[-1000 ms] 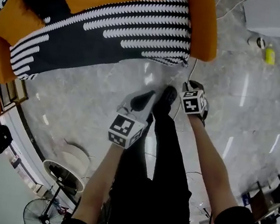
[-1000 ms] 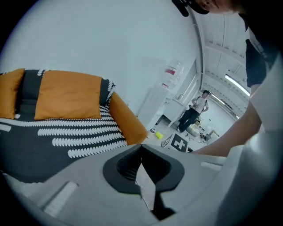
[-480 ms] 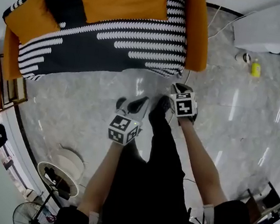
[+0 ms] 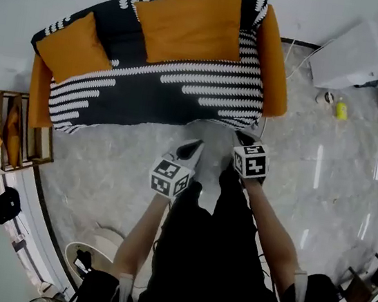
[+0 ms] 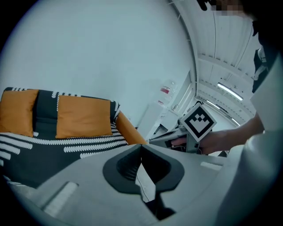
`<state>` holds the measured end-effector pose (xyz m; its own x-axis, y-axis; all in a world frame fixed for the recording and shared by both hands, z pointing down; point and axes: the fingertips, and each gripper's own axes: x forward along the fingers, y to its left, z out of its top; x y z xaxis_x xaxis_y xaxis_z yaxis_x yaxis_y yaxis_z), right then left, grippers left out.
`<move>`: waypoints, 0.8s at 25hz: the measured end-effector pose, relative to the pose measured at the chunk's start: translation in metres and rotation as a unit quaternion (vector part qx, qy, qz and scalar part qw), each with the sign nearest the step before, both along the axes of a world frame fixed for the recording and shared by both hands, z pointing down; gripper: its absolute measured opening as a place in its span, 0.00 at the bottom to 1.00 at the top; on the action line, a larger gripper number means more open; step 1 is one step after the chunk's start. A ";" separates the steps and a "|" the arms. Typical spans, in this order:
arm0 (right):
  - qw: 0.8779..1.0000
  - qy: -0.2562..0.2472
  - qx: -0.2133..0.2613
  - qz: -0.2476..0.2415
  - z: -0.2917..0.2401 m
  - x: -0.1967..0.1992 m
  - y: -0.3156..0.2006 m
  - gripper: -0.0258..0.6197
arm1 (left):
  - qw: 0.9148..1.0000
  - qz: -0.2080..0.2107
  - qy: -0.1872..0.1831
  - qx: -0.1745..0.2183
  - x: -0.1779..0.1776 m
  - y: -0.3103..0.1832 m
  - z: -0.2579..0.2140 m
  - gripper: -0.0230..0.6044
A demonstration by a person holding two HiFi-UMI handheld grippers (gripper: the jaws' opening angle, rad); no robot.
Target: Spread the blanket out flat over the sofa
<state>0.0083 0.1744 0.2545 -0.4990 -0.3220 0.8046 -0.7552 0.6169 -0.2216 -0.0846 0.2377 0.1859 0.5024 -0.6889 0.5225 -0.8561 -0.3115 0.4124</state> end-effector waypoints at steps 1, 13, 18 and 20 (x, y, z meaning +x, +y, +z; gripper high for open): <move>1.000 -0.005 0.005 0.000 -0.009 -0.010 0.007 0.07 | 1.000 0.001 0.001 0.005 -0.009 0.004 -0.007 0.04; 0.991 -0.066 0.120 -0.006 -0.129 -0.095 0.029 0.07 | 0.995 -0.015 -0.007 0.102 -0.096 0.014 -0.093 0.04; 0.981 -0.097 0.168 -0.010 -0.176 -0.118 0.027 0.07 | 0.989 -0.017 -0.010 0.148 -0.113 0.007 -0.133 0.04; 0.976 -0.116 0.182 -0.015 -0.194 -0.128 0.028 0.05 | 0.987 -0.019 -0.011 0.161 -0.118 0.004 -0.146 0.04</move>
